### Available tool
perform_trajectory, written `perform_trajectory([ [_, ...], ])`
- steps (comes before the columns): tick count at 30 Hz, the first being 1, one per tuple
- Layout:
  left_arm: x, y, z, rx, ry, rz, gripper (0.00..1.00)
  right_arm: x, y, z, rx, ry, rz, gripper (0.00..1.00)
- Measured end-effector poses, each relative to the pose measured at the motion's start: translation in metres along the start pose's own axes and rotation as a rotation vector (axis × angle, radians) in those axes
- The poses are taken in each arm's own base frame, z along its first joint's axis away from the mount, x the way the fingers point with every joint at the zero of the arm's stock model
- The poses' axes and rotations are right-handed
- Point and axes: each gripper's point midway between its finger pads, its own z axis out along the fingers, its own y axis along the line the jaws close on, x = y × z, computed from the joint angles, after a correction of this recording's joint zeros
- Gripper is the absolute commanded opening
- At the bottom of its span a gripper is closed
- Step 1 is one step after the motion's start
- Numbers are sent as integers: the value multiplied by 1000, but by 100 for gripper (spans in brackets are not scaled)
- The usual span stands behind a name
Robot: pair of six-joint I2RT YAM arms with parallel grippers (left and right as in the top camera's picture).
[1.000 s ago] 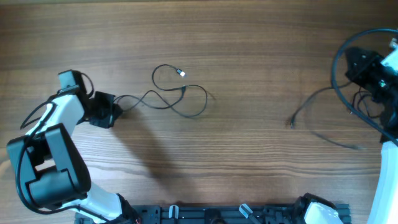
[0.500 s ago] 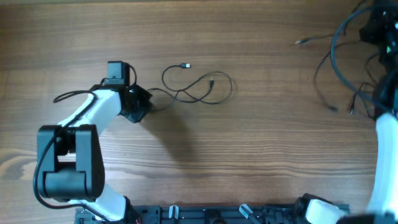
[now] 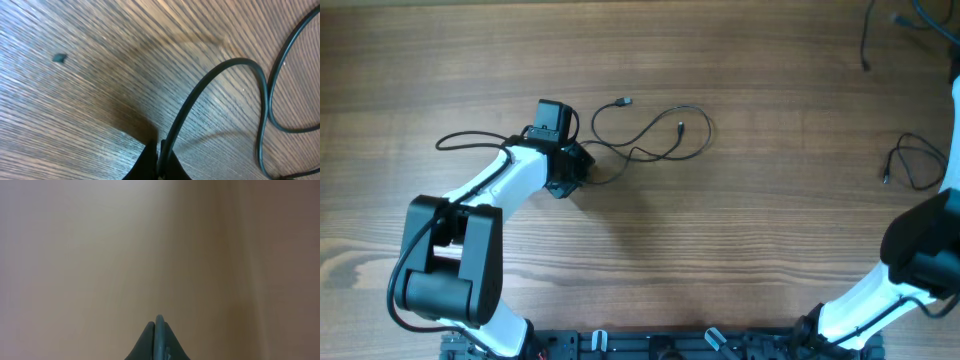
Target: Untangle cables
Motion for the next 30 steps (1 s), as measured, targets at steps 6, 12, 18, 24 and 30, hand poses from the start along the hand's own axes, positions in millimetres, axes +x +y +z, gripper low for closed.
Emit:
perform_trajectory([
  [6,4,-7,1,16,-5,22,4,135,-84,21,230,296,-47,5],
  [12,4,-9,1,20,-6,27,4,286,-82,4,146,661,-34,13],
  [18,8,-12,2,22,-3,40,4,326,-22,-21,4,809,-28,100],
  [24,12,-20,2,40,-11,52,4,353,-5,-52,-39,968,-13,100],
  [30,36,-72,3,180,-45,113,4,379,27,-129,-69,1302,114,100],
])
